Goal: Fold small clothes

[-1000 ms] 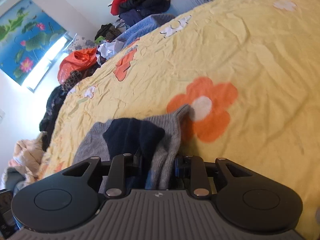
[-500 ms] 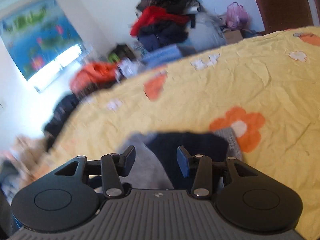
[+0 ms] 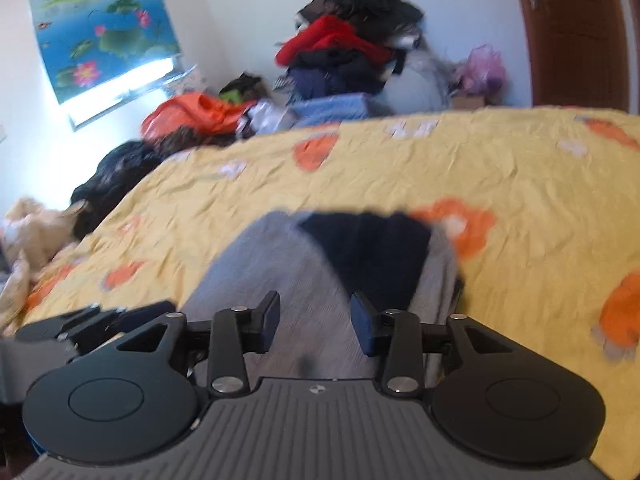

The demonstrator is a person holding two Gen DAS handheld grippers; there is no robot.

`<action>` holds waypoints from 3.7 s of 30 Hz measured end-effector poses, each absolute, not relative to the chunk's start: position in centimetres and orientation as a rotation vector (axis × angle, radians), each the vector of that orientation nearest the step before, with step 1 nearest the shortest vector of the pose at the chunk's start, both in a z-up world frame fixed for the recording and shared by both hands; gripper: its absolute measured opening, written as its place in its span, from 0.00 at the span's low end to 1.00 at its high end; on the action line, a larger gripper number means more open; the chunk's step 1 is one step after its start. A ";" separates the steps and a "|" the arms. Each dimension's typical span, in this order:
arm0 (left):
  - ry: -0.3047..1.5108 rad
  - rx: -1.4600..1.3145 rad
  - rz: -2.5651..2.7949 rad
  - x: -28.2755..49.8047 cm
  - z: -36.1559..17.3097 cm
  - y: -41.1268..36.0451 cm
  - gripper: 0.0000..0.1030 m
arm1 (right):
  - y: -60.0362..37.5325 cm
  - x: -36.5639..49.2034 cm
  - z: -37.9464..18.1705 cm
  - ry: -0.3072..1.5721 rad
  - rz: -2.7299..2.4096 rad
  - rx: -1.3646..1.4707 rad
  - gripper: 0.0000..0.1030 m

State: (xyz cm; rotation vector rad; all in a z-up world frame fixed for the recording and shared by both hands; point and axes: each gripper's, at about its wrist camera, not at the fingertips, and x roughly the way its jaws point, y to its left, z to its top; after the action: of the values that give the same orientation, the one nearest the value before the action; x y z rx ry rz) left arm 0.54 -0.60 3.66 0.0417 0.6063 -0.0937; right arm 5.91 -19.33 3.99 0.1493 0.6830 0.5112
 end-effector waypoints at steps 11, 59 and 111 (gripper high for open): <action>0.808 -0.425 -0.171 -2.8 2.6 6.4 0.61 | -24.7 1.5 4.0 0.748 0.528 0.322 0.80; 0.686 0.002 -0.139 -10.5 0.7 -0.2 1.00 | -21.8 -8.5 -1.0 0.709 0.121 0.045 1.00; 0.686 -0.035 -0.084 -10.1 0.8 -0.1 1.00 | -21.8 -9.5 -1.1 0.696 0.179 0.033 1.00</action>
State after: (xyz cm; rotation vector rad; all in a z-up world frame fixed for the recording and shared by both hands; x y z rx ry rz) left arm -10.09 -0.09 0.84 -0.0346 0.6857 -0.0840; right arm -9.55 -21.81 -1.11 0.0334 0.6963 0.1788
